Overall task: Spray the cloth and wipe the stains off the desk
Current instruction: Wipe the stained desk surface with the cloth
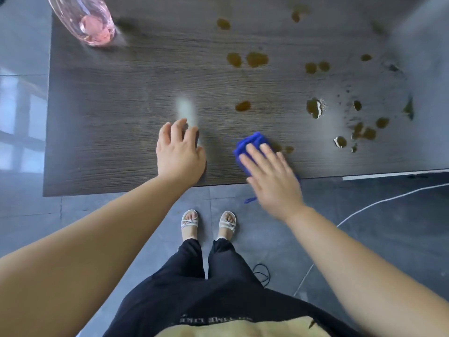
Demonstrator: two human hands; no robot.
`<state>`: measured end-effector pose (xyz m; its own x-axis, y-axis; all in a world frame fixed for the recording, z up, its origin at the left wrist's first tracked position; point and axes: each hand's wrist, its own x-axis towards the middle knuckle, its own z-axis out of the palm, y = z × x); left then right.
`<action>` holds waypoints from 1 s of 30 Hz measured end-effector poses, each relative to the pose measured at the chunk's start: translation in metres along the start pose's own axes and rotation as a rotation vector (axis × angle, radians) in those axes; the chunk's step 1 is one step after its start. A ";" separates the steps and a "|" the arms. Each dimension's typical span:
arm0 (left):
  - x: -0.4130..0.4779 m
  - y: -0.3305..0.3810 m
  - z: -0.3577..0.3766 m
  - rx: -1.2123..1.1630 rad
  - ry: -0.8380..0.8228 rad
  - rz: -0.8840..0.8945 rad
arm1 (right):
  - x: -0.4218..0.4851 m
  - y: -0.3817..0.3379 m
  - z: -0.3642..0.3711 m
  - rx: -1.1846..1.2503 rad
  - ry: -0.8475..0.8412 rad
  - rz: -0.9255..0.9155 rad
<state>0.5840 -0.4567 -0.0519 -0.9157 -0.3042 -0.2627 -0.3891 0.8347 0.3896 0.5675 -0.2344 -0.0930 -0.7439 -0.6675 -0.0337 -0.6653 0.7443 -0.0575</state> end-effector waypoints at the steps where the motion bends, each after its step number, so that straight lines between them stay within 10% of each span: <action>1: -0.001 0.004 0.001 0.013 -0.033 -0.007 | 0.000 0.015 -0.001 0.009 0.001 0.082; 5: 0.001 0.014 0.005 0.189 -0.170 -0.007 | 0.043 -0.002 0.003 0.064 0.071 0.454; 12: 0.011 0.022 -0.005 0.369 -0.307 0.018 | 0.007 0.003 -0.002 0.014 0.004 -0.134; 19: 0.013 0.025 -0.005 0.400 -0.354 -0.009 | 0.057 0.007 0.004 0.095 0.050 0.390; 25: 0.014 0.028 -0.005 0.401 -0.359 -0.026 | 0.012 0.009 -0.001 0.064 -0.041 -0.216; 30: 0.014 0.027 -0.007 0.395 -0.373 -0.027 | 0.046 0.052 -0.008 0.092 -0.044 0.050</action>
<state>0.5598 -0.4418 -0.0390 -0.7799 -0.2047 -0.5915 -0.2792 0.9596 0.0360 0.4982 -0.2258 -0.0896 -0.7709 -0.6316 -0.0823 -0.6176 0.7728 -0.1459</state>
